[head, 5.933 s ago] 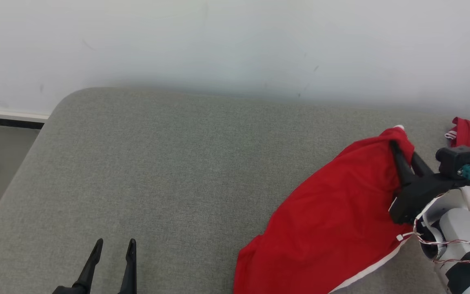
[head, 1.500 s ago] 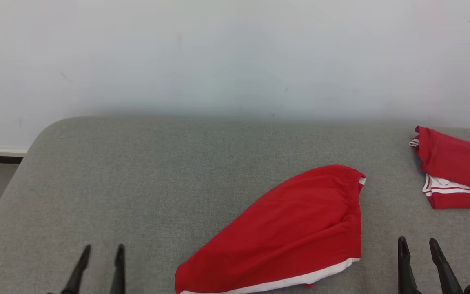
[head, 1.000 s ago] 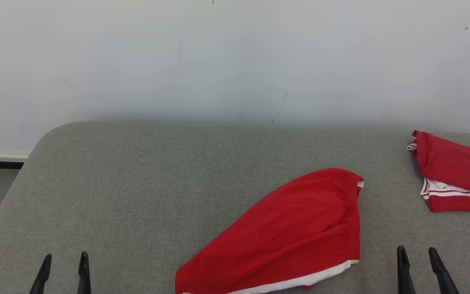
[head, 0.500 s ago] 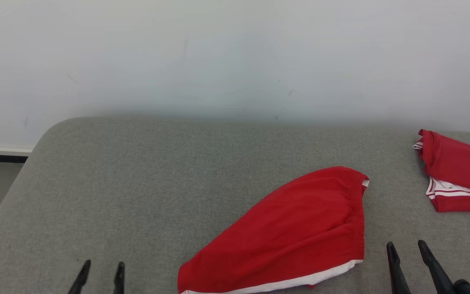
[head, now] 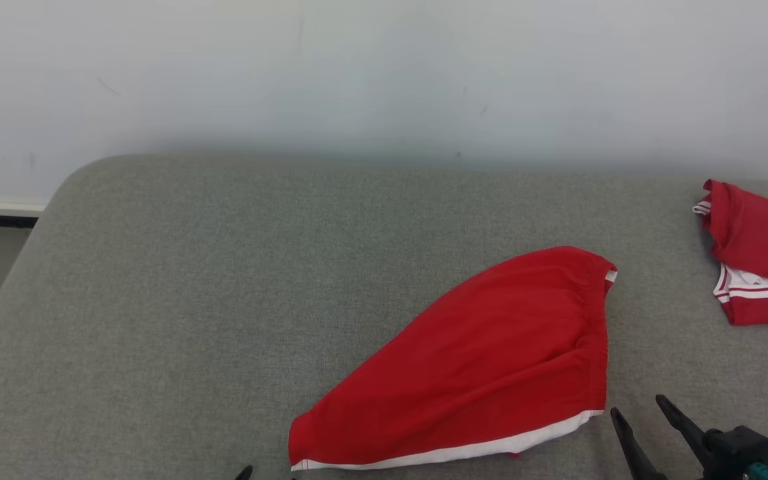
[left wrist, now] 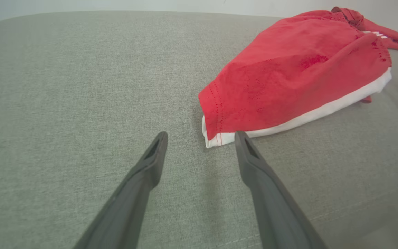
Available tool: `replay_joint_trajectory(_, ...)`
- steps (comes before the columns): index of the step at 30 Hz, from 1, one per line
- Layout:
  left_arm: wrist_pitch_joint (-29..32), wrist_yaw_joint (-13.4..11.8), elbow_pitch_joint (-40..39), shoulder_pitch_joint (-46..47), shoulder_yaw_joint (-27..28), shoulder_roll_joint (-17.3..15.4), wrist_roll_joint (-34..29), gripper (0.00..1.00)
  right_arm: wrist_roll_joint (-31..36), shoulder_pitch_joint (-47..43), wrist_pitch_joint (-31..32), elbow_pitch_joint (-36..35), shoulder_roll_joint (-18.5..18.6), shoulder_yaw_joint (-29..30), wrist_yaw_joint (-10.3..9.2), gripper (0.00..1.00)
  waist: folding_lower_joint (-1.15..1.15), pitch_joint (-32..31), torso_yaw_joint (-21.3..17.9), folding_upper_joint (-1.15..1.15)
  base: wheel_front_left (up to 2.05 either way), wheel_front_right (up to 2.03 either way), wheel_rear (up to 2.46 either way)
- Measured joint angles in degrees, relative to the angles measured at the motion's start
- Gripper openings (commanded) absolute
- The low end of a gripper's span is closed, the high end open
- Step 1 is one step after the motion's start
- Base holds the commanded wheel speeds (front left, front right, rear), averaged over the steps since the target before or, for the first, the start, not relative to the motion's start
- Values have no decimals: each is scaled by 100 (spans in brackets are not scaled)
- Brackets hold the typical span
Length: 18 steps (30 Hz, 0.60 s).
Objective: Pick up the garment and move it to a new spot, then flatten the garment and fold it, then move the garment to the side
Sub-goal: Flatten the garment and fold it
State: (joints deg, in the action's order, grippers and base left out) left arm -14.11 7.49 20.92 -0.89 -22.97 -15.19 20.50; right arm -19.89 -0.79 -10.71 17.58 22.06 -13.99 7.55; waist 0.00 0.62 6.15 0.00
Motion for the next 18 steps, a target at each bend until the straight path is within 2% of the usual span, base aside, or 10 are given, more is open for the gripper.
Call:
replay_joint_trajectory(8, -54, 1, 927, 832, -906, -154, 441, 100, -263, 770, -62, 664, 336, -861, 0, 100, 1, 390, 16, 1, 0, 0, 0)
replay_joint_trajectory(17, -93, 1, 1371, 1554, -1417, -147, 799, 100, -712, 1454, -145, 1151, 604, -1815, 0, 100, 1, 737, 56, 1, 0, 0, 0)
replay_joint_trajectory(18, -93, 1, 1391, 1606, -1467, -135, 838, 100, -805, 1513, -149, 1188, 623, -1895, 0, 25, 1, 770, 65, 0, 0, 0, 0)
